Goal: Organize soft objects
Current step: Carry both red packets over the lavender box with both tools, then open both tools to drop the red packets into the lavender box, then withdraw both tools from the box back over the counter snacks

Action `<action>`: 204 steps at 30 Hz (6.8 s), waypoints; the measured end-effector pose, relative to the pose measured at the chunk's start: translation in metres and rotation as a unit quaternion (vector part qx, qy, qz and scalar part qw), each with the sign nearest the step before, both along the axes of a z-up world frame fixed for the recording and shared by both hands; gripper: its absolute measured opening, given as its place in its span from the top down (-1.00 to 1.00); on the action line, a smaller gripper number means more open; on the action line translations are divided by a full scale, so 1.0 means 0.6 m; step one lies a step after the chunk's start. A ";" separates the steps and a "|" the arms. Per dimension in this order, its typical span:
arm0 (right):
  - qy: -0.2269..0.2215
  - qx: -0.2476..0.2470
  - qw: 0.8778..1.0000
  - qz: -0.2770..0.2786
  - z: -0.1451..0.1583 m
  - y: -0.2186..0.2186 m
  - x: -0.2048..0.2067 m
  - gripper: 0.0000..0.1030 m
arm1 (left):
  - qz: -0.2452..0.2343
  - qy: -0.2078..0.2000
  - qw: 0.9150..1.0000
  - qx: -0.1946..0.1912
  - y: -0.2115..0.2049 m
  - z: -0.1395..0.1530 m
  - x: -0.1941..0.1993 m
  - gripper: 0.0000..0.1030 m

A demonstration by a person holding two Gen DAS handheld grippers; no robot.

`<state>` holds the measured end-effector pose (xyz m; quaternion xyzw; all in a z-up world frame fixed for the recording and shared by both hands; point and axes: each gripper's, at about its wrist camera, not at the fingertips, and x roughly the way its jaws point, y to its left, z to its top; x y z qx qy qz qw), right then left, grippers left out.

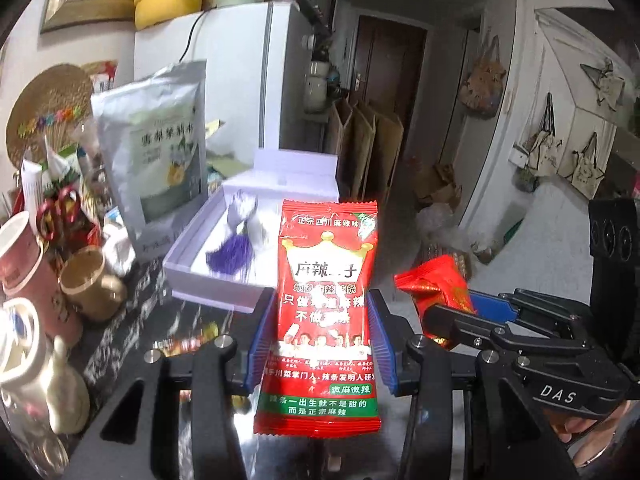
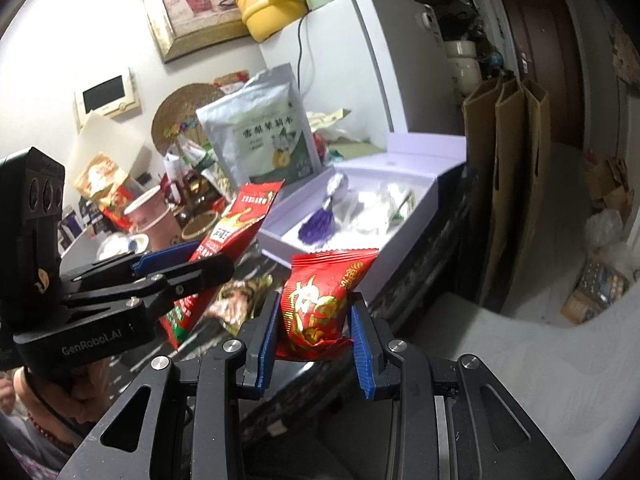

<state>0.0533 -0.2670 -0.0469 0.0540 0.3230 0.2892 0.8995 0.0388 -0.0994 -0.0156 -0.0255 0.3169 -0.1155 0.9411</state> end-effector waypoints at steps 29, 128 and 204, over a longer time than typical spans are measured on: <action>-0.062 -0.006 0.998 0.027 0.108 0.036 0.196 0.36 | 0.019 -0.068 0.997 0.024 0.030 0.094 0.192 0.14; 0.092 -0.093 0.991 -0.016 -0.074 0.101 0.478 0.19 | 0.102 0.020 0.988 0.115 0.053 -0.044 0.436 -0.58; -0.009 -0.082 0.997 -0.002 -0.008 0.095 0.018 -0.41 | 0.160 0.017 0.985 0.058 0.122 -0.048 -0.019 -0.92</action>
